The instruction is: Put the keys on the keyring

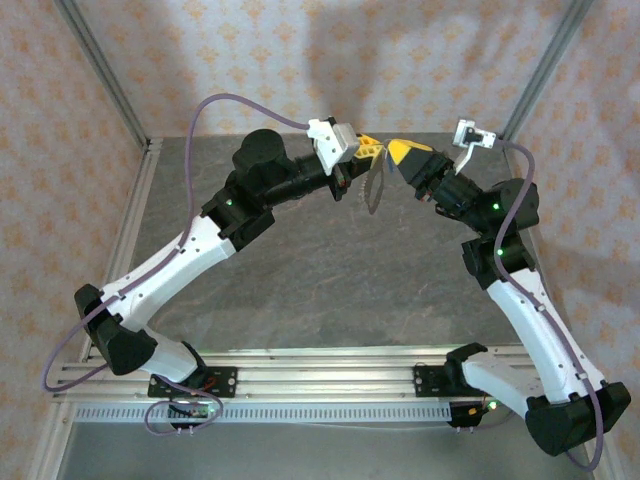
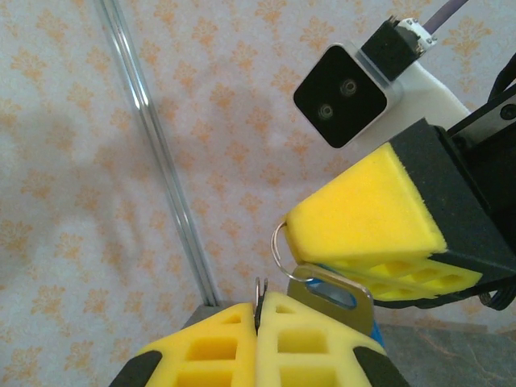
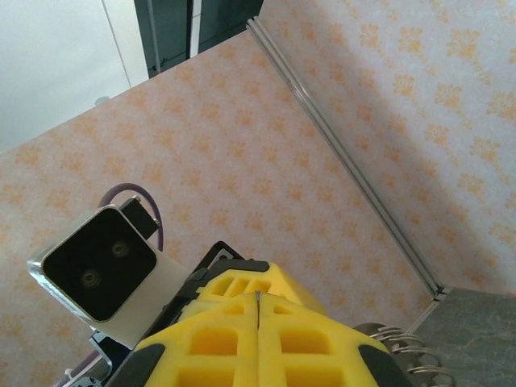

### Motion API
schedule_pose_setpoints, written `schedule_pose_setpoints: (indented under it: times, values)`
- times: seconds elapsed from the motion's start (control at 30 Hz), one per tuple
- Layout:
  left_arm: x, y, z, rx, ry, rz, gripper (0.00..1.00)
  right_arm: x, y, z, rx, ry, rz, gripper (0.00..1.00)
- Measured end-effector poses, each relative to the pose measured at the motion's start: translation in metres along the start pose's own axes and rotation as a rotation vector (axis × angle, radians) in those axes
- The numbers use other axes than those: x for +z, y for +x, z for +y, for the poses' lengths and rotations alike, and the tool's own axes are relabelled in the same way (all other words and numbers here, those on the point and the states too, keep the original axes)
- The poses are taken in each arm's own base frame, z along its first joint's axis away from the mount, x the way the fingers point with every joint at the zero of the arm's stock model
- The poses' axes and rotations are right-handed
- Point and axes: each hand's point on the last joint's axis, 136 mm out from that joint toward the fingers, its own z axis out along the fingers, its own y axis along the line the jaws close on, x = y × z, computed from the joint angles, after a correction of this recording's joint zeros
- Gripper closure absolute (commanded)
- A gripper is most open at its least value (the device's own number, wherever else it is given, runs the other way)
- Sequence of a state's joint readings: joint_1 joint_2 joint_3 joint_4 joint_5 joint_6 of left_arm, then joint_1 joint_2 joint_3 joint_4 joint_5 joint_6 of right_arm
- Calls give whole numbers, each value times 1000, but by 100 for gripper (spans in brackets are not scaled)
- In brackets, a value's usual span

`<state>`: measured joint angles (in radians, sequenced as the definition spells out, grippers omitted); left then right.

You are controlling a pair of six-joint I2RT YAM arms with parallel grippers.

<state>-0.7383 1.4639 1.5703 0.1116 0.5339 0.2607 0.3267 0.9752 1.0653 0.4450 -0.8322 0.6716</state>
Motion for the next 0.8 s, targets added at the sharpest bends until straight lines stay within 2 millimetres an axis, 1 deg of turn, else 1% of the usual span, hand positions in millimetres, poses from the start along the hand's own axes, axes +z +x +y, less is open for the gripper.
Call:
schedule_pose_setpoints:
  times: [0.17,0.8]
  values:
    - [0,0,0,-1,0,0,100,0,1,-2,-8,8,5,100]
    - [0,-1,3,-23,-16,-3,100,0,5,-22,-59,99,3,100]
